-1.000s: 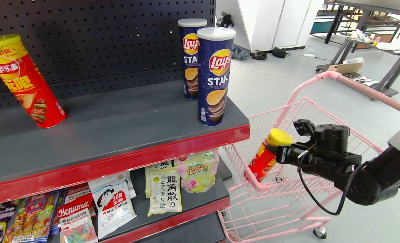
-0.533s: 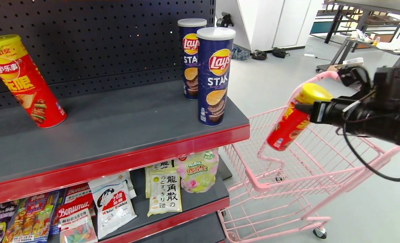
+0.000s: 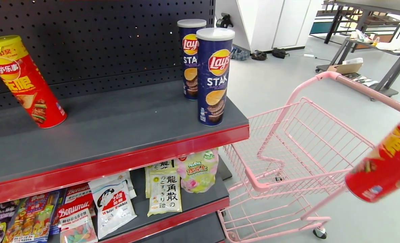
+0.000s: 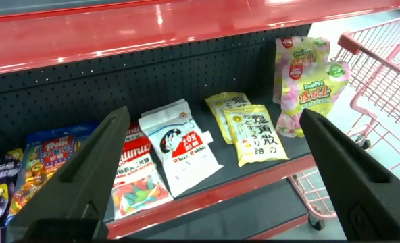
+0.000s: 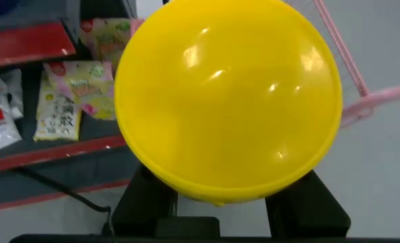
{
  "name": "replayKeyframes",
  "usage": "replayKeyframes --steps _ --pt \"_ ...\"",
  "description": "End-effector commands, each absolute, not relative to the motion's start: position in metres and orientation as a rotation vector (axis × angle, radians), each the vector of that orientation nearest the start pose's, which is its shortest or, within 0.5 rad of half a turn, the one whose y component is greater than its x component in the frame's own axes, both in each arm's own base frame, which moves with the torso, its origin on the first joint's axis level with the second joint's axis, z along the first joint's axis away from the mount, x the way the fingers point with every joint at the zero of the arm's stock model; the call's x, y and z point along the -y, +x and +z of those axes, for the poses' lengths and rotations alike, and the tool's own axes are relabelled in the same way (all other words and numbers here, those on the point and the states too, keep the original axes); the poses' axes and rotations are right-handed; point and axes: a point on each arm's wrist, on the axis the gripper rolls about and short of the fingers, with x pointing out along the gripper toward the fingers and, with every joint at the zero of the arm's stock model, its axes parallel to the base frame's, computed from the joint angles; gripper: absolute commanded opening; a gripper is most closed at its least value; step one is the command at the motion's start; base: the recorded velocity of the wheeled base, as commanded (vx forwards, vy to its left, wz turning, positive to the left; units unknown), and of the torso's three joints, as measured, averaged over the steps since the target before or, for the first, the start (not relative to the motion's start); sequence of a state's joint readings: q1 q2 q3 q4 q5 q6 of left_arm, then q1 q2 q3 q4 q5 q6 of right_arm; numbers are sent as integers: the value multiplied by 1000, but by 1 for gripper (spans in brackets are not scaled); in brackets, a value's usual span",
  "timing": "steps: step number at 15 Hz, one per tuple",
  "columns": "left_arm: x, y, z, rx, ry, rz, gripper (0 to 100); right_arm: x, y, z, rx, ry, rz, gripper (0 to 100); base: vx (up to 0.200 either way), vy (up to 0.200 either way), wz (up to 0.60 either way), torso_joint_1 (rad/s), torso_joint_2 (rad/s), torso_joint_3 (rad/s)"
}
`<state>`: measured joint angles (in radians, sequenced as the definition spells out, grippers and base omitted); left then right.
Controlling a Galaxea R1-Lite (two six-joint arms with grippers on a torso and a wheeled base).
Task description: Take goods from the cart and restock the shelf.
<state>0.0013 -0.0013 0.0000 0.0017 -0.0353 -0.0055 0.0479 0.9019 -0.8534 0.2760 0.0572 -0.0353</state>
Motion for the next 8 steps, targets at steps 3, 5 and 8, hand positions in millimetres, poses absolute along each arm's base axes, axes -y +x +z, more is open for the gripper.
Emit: replayKeyframes --steps 3,5,8 --pt "1 -23 75 -2 -6 -34 100 -1 25 245 -244 -76 68 0 0 0 0 0 0 0" --pt "1 -23 75 -2 -6 -34 100 -1 20 238 -244 -76 67 0 0 0 0 0 0 0" --pt "1 -23 75 -2 -6 -34 100 -1 22 239 -247 -76 67 0 0 0 0 54 -158 -104"
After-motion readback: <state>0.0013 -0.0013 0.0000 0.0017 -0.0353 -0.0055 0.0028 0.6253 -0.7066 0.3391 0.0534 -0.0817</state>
